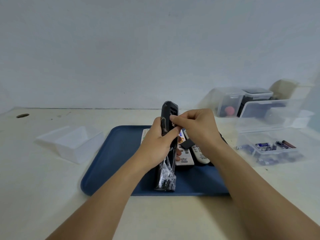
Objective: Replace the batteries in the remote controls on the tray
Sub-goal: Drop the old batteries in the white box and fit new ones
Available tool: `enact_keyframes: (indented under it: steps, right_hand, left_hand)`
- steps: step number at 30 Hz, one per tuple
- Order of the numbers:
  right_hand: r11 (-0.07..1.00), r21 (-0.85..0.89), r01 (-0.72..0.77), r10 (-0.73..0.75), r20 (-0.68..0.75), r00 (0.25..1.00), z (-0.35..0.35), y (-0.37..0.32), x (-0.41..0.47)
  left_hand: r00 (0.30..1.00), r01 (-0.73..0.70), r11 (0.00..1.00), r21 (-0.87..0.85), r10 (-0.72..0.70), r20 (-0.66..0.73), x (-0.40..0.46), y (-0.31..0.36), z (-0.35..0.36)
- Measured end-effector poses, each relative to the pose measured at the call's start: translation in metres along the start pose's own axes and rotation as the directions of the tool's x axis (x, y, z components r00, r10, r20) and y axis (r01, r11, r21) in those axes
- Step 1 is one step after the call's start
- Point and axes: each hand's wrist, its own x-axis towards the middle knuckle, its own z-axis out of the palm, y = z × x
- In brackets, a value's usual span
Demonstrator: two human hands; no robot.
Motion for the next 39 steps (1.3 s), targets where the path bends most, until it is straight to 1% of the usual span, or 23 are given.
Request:
enact_keyframes:
  steps: [3,4,6,8,16,19,20,21,22,23,24,25,26,27,28,29,32,34,35,37,39]
  right_hand:
    - [1.000,-0.016,0.018,-0.017,0.039,0.999,-0.001,0.000,0.001]
    - [1.000,-0.010,0.021,-0.020,0.041,0.999,-0.001,0.000,0.001]
    - [1.000,0.027,0.008,-0.009,0.036,0.999,-0.002,0.000,0.001]
    - [0.999,0.043,0.006,-0.007,0.033,0.999,-0.002,0.002,0.001]
    - [0.999,0.043,-0.014,0.015,-0.002,1.000,0.000,0.003,0.003]
    - [0.999,0.027,0.017,-0.015,-0.081,0.997,0.001,0.003,0.003]
    - [0.999,0.034,0.033,-0.028,-0.122,0.992,0.000,0.003,0.003]
    - [0.998,0.049,0.029,-0.022,-0.154,0.988,0.000,0.003,0.004]
    - [0.998,0.064,0.001,0.010,-0.170,0.985,-0.001,0.002,0.005]
    - [0.994,0.088,-0.060,0.074,-0.163,0.984,-0.002,0.001,0.006]
    - [0.979,0.140,-0.148,0.166,-0.127,0.978,-0.003,-0.001,0.009]
    - [0.941,0.226,-0.252,0.270,-0.054,0.961,-0.004,-0.003,0.011]
    - [0.877,0.334,-0.345,0.349,0.051,0.936,-0.007,-0.006,0.013]
    - [0.802,0.434,-0.410,0.382,0.154,0.911,-0.009,-0.008,0.014]
    - [0.741,0.507,-0.441,0.377,0.229,0.897,-0.011,-0.009,0.014]
    - [0.702,0.549,-0.453,0.357,0.279,0.891,-0.014,-0.009,0.014]
    - [0.661,0.599,-0.452,0.292,0.349,0.890,-0.018,-0.006,0.013]
    - [0.664,0.607,-0.436,0.235,0.384,0.893,-0.021,-0.005,0.014]
    - [0.685,0.599,-0.415,0.192,0.400,0.896,-0.023,-0.005,0.015]
    - [0.759,0.561,-0.330,0.102,0.398,0.912,-0.026,-0.003,0.016]
    - [0.859,0.477,-0.186,0.025,0.324,0.946,-0.027,-0.001,0.017]
  left_hand:
    - [0.999,0.024,0.999,-0.043,-0.023,0.029,0.001,-0.001,-0.002]
    - [1.000,0.015,0.999,-0.034,-0.014,0.024,0.002,-0.003,-0.003]
    - [0.999,-0.032,0.997,0.064,0.032,-0.005,0.005,-0.008,-0.004]
    - [0.998,-0.055,0.993,0.106,0.058,-0.026,0.007,-0.011,-0.004]
    - [0.996,-0.083,0.990,0.111,0.088,-0.035,0.008,-0.012,-0.004]
    - [0.996,-0.065,0.997,0.052,0.068,-0.052,0.008,-0.011,-0.003]
    - [0.998,-0.040,0.999,-0.016,0.040,-0.041,0.006,-0.009,-0.002]
    - [1.000,-0.008,0.993,-0.120,0.006,-0.017,0.005,-0.006,-0.002]
    - [1.000,0.020,0.977,-0.213,-0.019,0.007,0.003,-0.004,-0.001]
    - [0.999,0.035,0.963,-0.267,-0.031,0.017,0.003,-0.002,-0.002]
    - [0.999,0.040,0.957,-0.286,-0.037,0.018,0.003,-0.001,-0.002]
    - [0.999,0.043,0.954,-0.296,-0.041,0.016,0.003,-0.001,-0.002]
    - [0.999,0.047,0.952,-0.301,-0.045,0.013,0.004,-0.002,-0.002]
    - [0.999,0.051,0.950,-0.307,-0.050,0.011,0.005,-0.002,-0.002]
    - [0.999,0.053,0.949,-0.311,-0.053,0.007,0.005,-0.002,-0.003]
    - [0.998,0.054,0.947,-0.317,-0.055,0.007,0.005,-0.002,-0.003]
    - [0.998,0.057,0.948,-0.312,-0.057,0.009,0.005,0.000,-0.004]
    - [0.998,0.060,0.951,-0.304,-0.059,0.014,0.005,0.001,-0.004]
    - [0.998,0.059,0.952,-0.299,-0.057,0.015,0.004,0.001,-0.005]
    - [0.999,0.053,0.959,-0.278,-0.053,0.008,0.003,0.002,-0.005]
    - [0.999,0.044,0.967,-0.249,-0.046,-0.002,0.003,0.002,-0.006]
